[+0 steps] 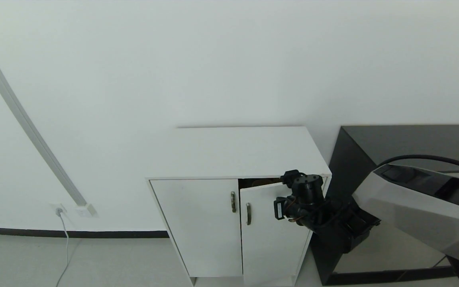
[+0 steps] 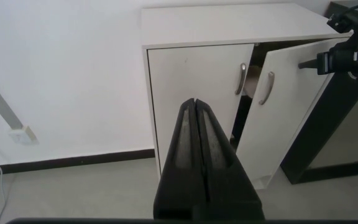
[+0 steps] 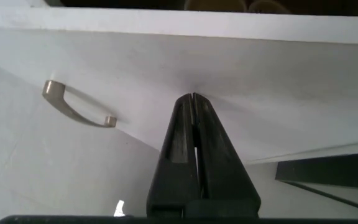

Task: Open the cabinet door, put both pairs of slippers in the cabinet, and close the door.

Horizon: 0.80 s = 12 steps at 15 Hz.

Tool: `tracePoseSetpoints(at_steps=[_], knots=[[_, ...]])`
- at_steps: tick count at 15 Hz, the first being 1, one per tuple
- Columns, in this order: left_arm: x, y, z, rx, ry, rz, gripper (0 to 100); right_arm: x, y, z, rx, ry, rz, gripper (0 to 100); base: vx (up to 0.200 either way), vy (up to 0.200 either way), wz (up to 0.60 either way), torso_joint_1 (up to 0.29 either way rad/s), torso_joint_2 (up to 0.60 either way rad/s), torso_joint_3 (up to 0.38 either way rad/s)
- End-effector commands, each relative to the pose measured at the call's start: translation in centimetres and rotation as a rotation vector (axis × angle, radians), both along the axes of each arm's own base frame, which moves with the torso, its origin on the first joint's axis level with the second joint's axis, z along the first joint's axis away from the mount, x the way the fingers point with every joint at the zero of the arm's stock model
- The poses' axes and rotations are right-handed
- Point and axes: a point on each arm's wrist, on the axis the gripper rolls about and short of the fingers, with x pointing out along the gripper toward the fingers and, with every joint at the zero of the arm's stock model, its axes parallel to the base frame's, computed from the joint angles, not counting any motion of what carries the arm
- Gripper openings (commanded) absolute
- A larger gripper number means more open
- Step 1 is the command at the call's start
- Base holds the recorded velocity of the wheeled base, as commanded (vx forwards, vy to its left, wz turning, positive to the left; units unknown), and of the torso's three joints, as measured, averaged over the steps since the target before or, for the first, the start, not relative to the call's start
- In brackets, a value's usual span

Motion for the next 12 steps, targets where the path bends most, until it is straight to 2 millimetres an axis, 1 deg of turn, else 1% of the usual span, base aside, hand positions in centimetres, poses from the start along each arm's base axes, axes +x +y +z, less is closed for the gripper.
tracePoseSetpoints(at_steps=[1, 5, 9, 12], knots=[[0.0, 0.0, 0.0, 0.0, 0.0, 0.0, 0, 0.8, -0.1, -0.8, -0.002, 0.003, -0.011, 0, 0.0, 0.0, 0.0, 0.0, 0.0, 0.0], [0.0, 0.0, 0.0, 0.0, 0.002, 0.0, 0, 1.2, -0.3, -0.8, 0.0, -0.004, -0.02, 0, 0.0, 0.0, 0.0, 0.0, 0.0, 0.0], [0.0, 0.0, 0.0, 0.0, 0.002, 0.0, 0, 2.0, -0.5, -0.7, 0.007, -0.017, -0.033, 0, 0.0, 0.0, 0.0, 0.0, 0.0, 0.0], [0.0, 0.0, 0.0, 0.0, 0.002, 0.0, 0, 2.6, -1.0, -1.3, 0.002, -0.011, -0.048, 0, 0.0, 0.0, 0.0, 0.0, 0.0, 0.0]])
